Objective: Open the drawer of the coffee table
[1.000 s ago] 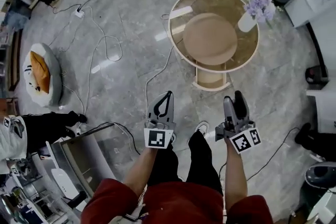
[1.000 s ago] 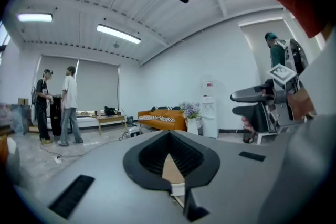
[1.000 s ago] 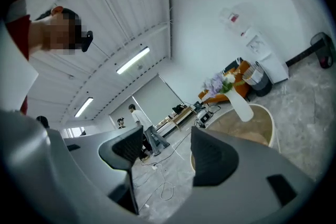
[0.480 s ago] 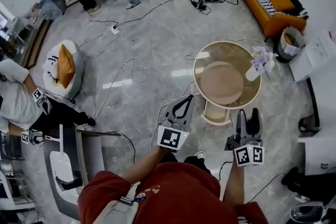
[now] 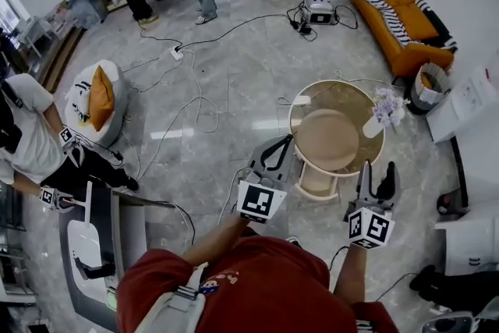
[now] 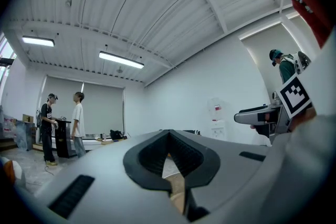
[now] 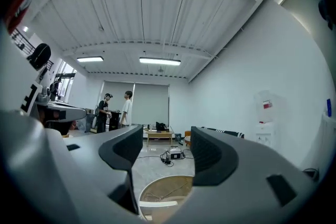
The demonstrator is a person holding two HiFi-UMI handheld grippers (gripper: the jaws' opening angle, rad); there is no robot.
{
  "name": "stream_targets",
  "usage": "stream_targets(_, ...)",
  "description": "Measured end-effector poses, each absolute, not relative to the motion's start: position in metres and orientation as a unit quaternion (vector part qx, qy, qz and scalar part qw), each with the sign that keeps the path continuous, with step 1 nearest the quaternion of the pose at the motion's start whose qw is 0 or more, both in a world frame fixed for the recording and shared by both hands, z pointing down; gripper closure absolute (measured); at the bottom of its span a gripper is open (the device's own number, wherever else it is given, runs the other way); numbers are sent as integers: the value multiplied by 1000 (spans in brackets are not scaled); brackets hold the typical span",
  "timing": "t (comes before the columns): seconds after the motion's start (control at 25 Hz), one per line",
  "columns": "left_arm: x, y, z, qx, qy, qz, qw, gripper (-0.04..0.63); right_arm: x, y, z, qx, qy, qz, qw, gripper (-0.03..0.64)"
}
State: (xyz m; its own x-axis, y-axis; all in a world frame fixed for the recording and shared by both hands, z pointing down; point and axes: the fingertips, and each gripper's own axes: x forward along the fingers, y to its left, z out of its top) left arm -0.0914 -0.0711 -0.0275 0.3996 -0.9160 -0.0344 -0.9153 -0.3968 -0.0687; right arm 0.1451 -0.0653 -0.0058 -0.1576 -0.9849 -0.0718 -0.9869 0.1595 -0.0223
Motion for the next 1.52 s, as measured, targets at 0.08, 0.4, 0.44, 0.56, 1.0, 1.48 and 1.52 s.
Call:
stream_targets(0.08, -91, -71, -27, -836, 547, -10, 44, 591, 143, -66, -6, -644, 764, 14, 32, 322)
stream_targets(0.4, -88, -65, -32, -837, 543, -12, 67, 591, 141, -66, -16, -641, 766, 16, 45, 507)
stream_targets(0.44, -88, -64, -33, -836, 544, -11, 68, 591, 139, -65, -16, -639, 768, 14, 48, 530)
stream_targets(0.56, -88, -62, -35, -835, 546, -10, 72, 591, 135, -63, -17, -637, 770, 22, 36, 573)
stream_targets(1.0, -89, -58, -36, -833, 549, -10, 64, 591, 130, -57, -33, -635, 770, 36, 49, 595)
stream_targets(1.48, -85, -52, -33, -833, 550, -10, 65, 591, 132, -54, -27, -636, 770, 36, 37, 595)
stream_targets(1.52, -85, -51, -32, -833, 550, -12, 64, 591, 132, -54, -27, -637, 769, 37, 36, 595)
